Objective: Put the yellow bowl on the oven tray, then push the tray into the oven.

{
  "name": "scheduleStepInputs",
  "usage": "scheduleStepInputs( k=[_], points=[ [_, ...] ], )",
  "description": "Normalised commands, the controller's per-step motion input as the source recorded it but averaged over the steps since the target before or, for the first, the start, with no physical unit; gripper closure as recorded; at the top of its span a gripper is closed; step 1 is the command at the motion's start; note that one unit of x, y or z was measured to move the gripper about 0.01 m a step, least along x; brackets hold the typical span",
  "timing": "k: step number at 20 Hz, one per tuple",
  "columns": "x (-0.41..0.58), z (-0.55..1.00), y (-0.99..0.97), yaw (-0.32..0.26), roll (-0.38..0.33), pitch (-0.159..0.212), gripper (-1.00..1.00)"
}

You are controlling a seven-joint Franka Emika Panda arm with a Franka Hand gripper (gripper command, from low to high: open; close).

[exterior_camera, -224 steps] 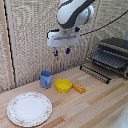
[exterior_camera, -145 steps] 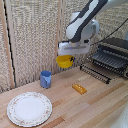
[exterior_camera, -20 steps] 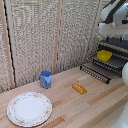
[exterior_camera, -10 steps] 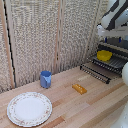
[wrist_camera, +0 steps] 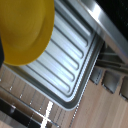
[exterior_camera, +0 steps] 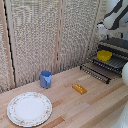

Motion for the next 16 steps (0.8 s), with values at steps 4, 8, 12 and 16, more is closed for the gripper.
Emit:
scheduleStepInputs(
  k=[4,8,12,16],
  points=[
    [-0.169,0.05,0.06,0.223,-0.258,0.204,-1.00],
    [-0.235,0.07,0.29,0.175,-0.196,0.315,-1.00],
    [-0.284,0.02,0.49,0.115,-0.161,0.365,-1.00],
    [-0.222,0.00,0.51,0.091,-0.179,0.344,-1.00]
  ],
)
